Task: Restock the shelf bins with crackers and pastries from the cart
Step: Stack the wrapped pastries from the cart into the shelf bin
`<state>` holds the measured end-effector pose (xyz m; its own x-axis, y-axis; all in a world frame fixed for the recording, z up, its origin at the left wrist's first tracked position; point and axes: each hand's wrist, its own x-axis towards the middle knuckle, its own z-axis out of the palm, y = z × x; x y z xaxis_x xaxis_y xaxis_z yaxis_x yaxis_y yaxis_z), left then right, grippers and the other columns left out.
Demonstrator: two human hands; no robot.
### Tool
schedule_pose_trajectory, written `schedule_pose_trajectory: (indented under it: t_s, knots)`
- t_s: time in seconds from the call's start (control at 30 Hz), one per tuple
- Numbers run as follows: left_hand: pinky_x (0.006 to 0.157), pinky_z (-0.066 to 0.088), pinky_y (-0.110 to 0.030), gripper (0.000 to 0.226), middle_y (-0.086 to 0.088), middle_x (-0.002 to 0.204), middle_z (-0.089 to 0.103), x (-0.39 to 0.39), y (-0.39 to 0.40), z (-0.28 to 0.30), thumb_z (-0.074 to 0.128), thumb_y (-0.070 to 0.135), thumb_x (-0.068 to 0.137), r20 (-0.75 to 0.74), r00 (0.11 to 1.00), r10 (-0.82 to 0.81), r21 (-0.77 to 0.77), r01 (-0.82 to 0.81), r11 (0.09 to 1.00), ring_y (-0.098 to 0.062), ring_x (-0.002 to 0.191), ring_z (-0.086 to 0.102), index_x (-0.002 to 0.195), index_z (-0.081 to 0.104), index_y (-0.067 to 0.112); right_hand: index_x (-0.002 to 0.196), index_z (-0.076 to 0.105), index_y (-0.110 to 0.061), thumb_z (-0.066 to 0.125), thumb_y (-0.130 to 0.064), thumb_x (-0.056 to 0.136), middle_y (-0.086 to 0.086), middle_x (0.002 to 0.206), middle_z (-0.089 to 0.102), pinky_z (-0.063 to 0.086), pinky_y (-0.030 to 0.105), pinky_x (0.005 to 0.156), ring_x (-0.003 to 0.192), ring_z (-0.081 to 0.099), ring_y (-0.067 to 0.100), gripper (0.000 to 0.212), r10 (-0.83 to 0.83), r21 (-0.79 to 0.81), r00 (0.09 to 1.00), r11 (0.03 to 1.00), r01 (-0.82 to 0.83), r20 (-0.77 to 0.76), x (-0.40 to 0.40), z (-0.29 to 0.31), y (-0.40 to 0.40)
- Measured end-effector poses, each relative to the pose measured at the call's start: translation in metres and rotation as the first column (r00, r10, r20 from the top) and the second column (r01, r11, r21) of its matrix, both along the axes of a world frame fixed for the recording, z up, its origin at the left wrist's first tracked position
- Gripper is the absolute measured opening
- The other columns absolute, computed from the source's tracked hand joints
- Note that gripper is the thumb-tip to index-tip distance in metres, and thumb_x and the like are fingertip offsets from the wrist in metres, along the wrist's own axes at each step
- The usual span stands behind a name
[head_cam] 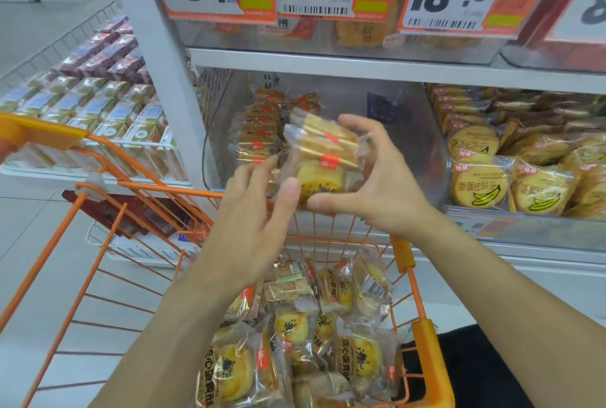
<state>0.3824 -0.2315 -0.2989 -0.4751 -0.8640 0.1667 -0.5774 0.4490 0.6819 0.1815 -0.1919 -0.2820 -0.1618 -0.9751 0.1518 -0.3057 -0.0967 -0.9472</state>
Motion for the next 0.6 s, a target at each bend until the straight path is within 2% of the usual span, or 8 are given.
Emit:
schedule_pose_trajectory:
  t_s: [0.1,0.2,0.27,0.33,0.47,0.53,0.6]
  knots:
    - [0.122,0.014,-0.042,0.072,0.000,0.155,0.028,0.004,-0.010,-0.010,0.029,0.060,0.093,0.304,0.952,0.041,-0.129,-0.001,0.992,-0.019,0.148,0.014,0.153,0.027,0.019,0.130,0.048,-0.020,0.097,-0.020,0.059,-0.014,0.119,0.063,0.054,0.026,0.096,0.111,0.063,0.002,0.087,-0.124,-0.021,0.986,0.992,0.122,-0.109,-0.011,0.003,-0.015]
    - [0.122,-0.005,-0.045,0.072,-0.003,0.162,0.018,0.006,-0.015,-0.018,0.033,0.059,0.096,0.521,0.853,0.024,-0.085,0.024,0.996,-0.025,0.151,0.001,0.155,0.018,0.021,0.123,0.050,-0.024,0.099,-0.027,0.054,-0.008,0.119,0.064,0.055,0.038,0.097,0.110,0.064,0.012,0.085,-0.168,0.155,0.964,0.967,0.202,-0.208,-0.024,-0.009,-0.041]
    - [0.122,-0.006,-0.045,0.070,-0.002,0.161,0.020,0.005,-0.015,-0.019,0.038,0.057,0.096,0.552,0.834,0.025,-0.094,0.032,0.995,-0.025,0.151,0.004,0.154,0.019,0.022,0.123,0.053,-0.021,0.101,-0.026,0.046,-0.004,0.120,0.066,0.055,0.045,0.097,0.109,0.065,0.019,0.091,-0.147,0.285,0.963,0.936,0.209,-0.225,-0.028,-0.020,-0.056]
    - [0.123,-0.001,-0.046,0.066,-0.001,0.157,0.027,0.004,-0.016,-0.018,0.039,0.057,0.096,0.542,0.839,0.040,-0.119,0.030,0.992,-0.025,0.149,0.011,0.151,0.026,0.022,0.124,0.055,-0.018,0.102,-0.020,0.043,-0.001,0.117,0.067,0.056,0.045,0.095,0.107,0.066,0.022,0.094,-0.094,0.377,0.970,0.909,0.176,-0.225,-0.028,-0.029,-0.066]
    - [0.122,0.002,-0.044,0.062,0.000,0.152,0.033,0.004,-0.017,-0.019,0.040,0.057,0.096,0.548,0.835,0.056,-0.147,0.030,0.989,-0.023,0.145,0.019,0.147,0.033,0.023,0.134,0.053,-0.013,0.095,-0.006,0.056,0.006,0.120,0.065,0.055,0.040,0.095,0.111,0.064,0.026,0.089,0.053,0.507,0.960,0.856,0.098,-0.274,-0.019,-0.037,-0.077]
    - [0.122,0.003,-0.044,0.061,0.001,0.151,0.035,0.005,-0.018,-0.020,0.039,0.058,0.096,0.557,0.828,0.066,-0.155,0.025,0.988,-0.023,0.144,0.022,0.146,0.034,0.024,0.140,0.050,-0.017,0.093,-0.007,0.060,0.006,0.127,0.061,0.054,0.038,0.097,0.114,0.061,0.026,0.092,0.076,0.536,0.948,0.837,0.106,-0.308,-0.011,-0.037,-0.083]
    - [0.122,0.005,-0.044,0.061,0.001,0.149,0.036,0.005,-0.018,-0.020,0.036,0.059,0.095,0.557,0.828,0.069,-0.164,0.029,0.986,-0.023,0.143,0.024,0.146,0.034,0.024,0.142,0.048,-0.024,0.091,-0.020,0.064,0.005,0.133,0.059,0.051,0.039,0.102,0.117,0.059,0.026,0.089,0.120,0.546,0.911,0.828,0.128,-0.395,-0.005,-0.038,-0.086]
